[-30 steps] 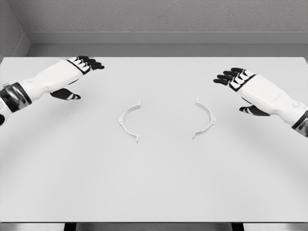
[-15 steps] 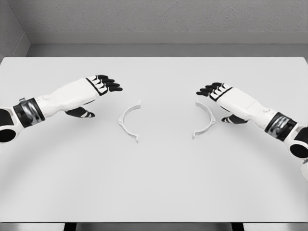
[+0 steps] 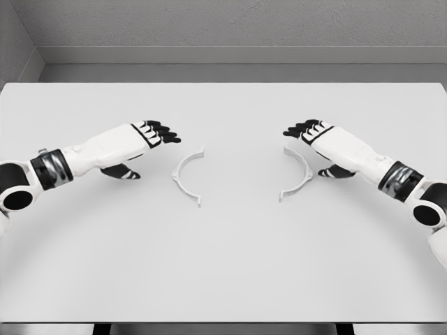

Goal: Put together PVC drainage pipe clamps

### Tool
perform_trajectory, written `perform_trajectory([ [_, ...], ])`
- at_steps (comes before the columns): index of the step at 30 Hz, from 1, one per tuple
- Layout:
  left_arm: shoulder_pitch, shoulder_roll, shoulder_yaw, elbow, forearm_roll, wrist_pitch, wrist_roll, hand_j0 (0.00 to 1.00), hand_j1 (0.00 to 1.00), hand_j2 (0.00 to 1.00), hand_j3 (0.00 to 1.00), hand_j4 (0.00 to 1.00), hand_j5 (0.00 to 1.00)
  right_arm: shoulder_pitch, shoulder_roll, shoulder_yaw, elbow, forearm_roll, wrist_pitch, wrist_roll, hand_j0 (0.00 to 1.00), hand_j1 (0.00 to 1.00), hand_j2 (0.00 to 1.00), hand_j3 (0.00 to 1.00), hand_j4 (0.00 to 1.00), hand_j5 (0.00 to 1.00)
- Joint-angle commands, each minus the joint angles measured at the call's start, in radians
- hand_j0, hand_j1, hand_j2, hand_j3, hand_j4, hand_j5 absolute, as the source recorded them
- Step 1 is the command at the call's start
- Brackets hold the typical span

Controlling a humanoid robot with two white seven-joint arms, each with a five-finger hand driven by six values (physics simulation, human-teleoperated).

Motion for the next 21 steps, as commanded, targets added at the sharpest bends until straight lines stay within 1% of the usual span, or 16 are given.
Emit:
perform_trajectory([
  [1, 0.0, -0.025, 0.001, 0.021, 0.006, 0.001, 0.0, 1.0, 1.0, 1.0, 1.0, 1.0, 1.0, -0.002, 0.003, 0.0, 0.017, -0.003, 0.001, 0.0, 1.0, 1.0, 1.0, 1.0, 1.0, 1.0],
  [4, -0.009, -0.052, -0.002, 0.033, 0.005, 0.001, 0.0, 1.0, 1.0, 1.0, 1.0, 1.0, 1.0, -0.012, 0.003, 0.012, 0.031, -0.001, 0.001, 0.0, 1.0, 1.0, 1.0, 1.0, 1.0, 1.0],
  [5, -0.009, -0.062, -0.001, 0.036, -0.014, 0.001, 0.0, 1.0, 1.0, 1.0, 1.0, 1.0, 1.0, -0.017, 0.006, 0.022, 0.037, -0.001, 0.001, -0.002, 1.0, 1.0, 1.0, 1.0, 1.0, 1.0],
  [6, -0.009, -0.065, -0.001, 0.038, -0.015, 0.001, 0.0, 1.0, 1.0, 1.0, 1.0, 1.0, 1.0, -0.018, 0.011, 0.026, 0.043, -0.001, 0.001, 0.0, 1.0, 1.0, 1.0, 1.0, 1.0, 1.0],
  [21, -0.021, -0.112, -0.002, 0.075, -0.032, 0.001, 0.0, 1.0, 1.0, 1.0, 1.0, 1.0, 1.0, -0.017, 0.017, 0.028, 0.026, -0.003, 0.001, 0.004, 1.0, 1.0, 1.0, 1.0, 1.0, 1.0],
])
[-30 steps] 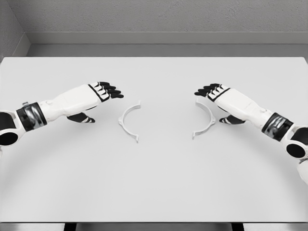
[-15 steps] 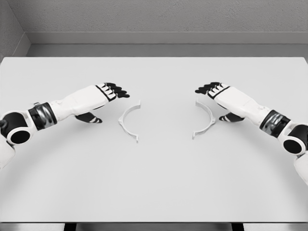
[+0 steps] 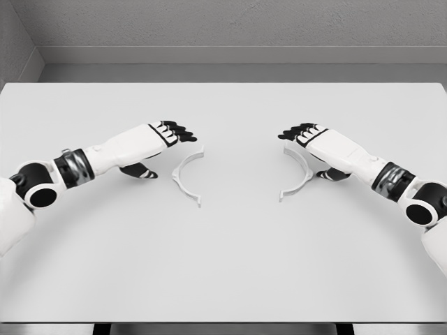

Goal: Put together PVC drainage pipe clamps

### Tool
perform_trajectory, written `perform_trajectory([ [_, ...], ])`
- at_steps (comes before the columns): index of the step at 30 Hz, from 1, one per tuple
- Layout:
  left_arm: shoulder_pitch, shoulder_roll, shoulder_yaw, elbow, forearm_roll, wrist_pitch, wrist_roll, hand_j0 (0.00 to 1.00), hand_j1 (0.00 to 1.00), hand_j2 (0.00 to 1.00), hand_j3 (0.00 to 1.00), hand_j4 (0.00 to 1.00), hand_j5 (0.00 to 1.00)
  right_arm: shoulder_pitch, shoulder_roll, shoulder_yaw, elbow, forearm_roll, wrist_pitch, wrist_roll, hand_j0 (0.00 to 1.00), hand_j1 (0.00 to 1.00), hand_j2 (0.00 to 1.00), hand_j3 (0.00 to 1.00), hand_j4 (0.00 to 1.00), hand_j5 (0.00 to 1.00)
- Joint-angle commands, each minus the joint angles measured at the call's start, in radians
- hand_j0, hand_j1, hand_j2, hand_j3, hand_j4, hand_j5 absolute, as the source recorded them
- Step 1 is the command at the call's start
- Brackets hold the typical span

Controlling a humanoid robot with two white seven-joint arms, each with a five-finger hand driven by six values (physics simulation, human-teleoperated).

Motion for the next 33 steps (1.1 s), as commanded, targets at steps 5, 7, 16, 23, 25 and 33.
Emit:
perform_trajectory([
  [5, -0.006, -0.039, 0.001, 0.021, -0.013, 0.001, 0.001, 1.0, 1.0, 1.0, 1.0, 1.0, 1.0, 0.0, 0.0, 0.011, -0.013, -0.008, 0.001, 0.004, 1.0, 1.0, 1.0, 1.0, 1.0, 1.0],
  [7, -0.008, -0.045, 0.001, 0.021, -0.019, 0.001, 0.001, 1.0, 1.0, 1.0, 1.0, 1.0, 1.0, 0.0, 0.0, 0.011, -0.029, -0.006, 0.001, 0.005, 1.0, 1.0, 1.0, 1.0, 1.0, 1.0],
  [16, -0.009, -0.062, 0.001, 0.029, -0.027, 0.001, 0.001, 1.0, 1.0, 1.0, 1.0, 1.0, 1.0, 0.0, 0.001, 0.023, -0.03, -0.008, 0.001, 0.005, 1.0, 1.0, 1.0, 1.0, 1.0, 1.0],
  [23, -0.011, -0.09, 0.001, 0.042, -0.028, 0.001, -0.016, 1.0, 1.0, 1.0, 1.0, 1.0, 1.0, -0.002, 0.021, 0.028, -0.03, -0.009, 0.001, 0.007, 1.0, 1.0, 1.0, 1.0, 1.0, 1.0],
  [25, -0.011, -0.095, 0.001, 0.042, -0.028, 0.001, -0.022, 1.0, 1.0, 1.0, 1.0, 1.0, 1.0, -0.002, 0.023, 0.028, -0.041, -0.008, 0.001, 0.007, 1.0, 1.0, 1.0, 1.0, 1.0, 1.0],
  [33, -0.011, -0.115, 0.001, 0.039, -0.027, 0.001, -0.022, 1.0, 1.0, 1.0, 1.0, 1.0, 1.0, -0.002, 0.029, 0.028, -0.056, -0.008, 0.001, 0.007, 1.0, 1.0, 1.0, 1.0, 1.0, 1.0],
])
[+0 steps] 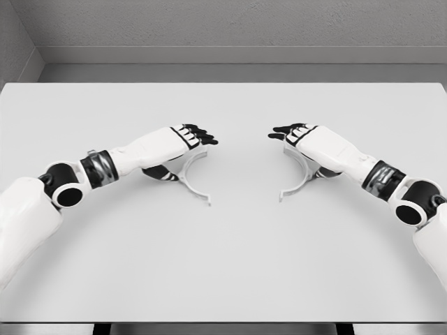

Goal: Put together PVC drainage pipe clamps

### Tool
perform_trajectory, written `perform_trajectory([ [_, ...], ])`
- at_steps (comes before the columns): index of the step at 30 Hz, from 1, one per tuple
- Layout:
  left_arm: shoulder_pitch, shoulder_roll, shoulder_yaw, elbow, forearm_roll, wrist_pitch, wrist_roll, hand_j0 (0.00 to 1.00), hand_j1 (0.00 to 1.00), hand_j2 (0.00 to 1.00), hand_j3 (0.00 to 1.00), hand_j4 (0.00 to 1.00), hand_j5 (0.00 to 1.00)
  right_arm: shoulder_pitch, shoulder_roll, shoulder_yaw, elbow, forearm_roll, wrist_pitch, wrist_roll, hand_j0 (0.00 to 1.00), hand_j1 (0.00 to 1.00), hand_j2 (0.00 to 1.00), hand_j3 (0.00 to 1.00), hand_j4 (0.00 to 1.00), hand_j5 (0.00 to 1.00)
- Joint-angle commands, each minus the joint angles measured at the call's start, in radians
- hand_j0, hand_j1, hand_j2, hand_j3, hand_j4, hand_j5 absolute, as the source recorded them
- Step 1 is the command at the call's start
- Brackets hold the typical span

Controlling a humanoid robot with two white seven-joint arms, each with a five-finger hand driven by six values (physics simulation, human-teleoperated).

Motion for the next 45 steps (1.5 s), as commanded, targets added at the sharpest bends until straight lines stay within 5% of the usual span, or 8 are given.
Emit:
perform_trajectory([
  [1, 0.0, -0.008, 0.0, -0.001, 0.007, 0.001, 0.0, 1.0, 1.0, 1.0, 1.0, 1.0, 1.0, 0.0, 0.006, 0.012, -0.01, -0.089, -0.005, 0.057, 1.0, 1.0, 1.0, 1.0, 1.0, 1.0],
  [45, -0.006, -0.066, 0.001, -0.001, 0.001, 0.001, -0.012, 1.0, 1.0, 1.0, 1.0, 1.0, 1.0, -0.066, 0.078, 0.063, 0.045, -0.076, -0.005, 0.056, 1.0, 1.0, 1.0, 1.0, 1.0, 1.0],
])
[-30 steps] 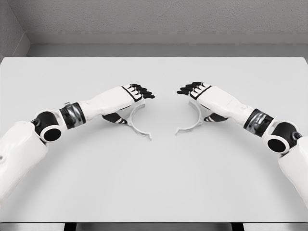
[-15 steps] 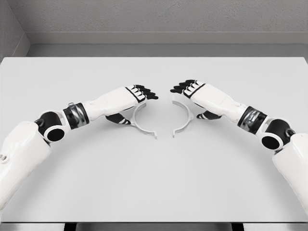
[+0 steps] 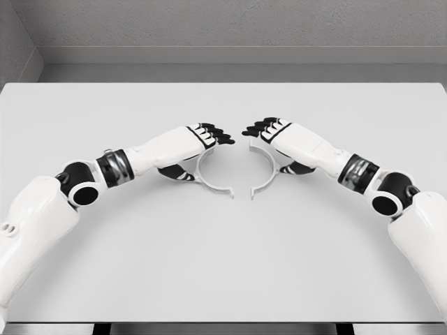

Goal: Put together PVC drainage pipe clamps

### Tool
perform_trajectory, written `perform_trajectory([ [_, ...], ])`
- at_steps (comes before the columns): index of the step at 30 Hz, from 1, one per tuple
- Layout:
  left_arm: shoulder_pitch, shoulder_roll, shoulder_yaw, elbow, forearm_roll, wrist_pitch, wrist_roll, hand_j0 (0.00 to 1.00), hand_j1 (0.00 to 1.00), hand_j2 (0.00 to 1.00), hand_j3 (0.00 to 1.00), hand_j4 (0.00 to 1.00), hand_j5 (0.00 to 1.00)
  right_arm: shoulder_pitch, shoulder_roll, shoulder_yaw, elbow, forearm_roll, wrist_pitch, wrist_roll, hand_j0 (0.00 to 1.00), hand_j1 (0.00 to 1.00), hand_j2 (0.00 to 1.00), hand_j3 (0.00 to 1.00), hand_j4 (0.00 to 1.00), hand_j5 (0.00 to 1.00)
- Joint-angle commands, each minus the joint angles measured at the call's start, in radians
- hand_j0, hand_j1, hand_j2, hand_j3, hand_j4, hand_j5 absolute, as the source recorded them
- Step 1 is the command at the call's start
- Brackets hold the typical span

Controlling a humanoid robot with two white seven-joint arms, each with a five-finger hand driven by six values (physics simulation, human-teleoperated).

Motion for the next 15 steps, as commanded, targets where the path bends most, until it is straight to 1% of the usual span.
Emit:
perform_trajectory([
  [1, 0.0, -0.003, 0.001, 0.001, 0.004, 0.001, 0.001, 1.0, 1.0, 1.0, 1.0, 1.0, 1.0, 0.0, 0.001, 0.001, 0.005, -0.007, 0.001, -0.002, 1.0, 1.0, 1.0, 1.0, 1.0, 1.0],
  [8, 0.0, -0.003, 0.001, -0.002, 0.004, 0.001, 0.001, 1.0, 1.0, 1.0, 1.0, 1.0, 1.0, -0.005, 0.01, -0.001, 0.005, -0.002, 0.001, -0.001, 1.0, 1.0, 1.0, 1.0, 1.0, 1.0],
  [15, 0.0, -0.004, -0.001, -0.004, 0.004, 0.001, 0.001, 1.0, 1.0, 1.0, 1.0, 1.0, 1.0, -0.008, -0.006, -0.016, -0.001, -0.005, 0.001, -0.001, 1.0, 1.0, 1.0, 1.0, 1.0, 1.0],
])
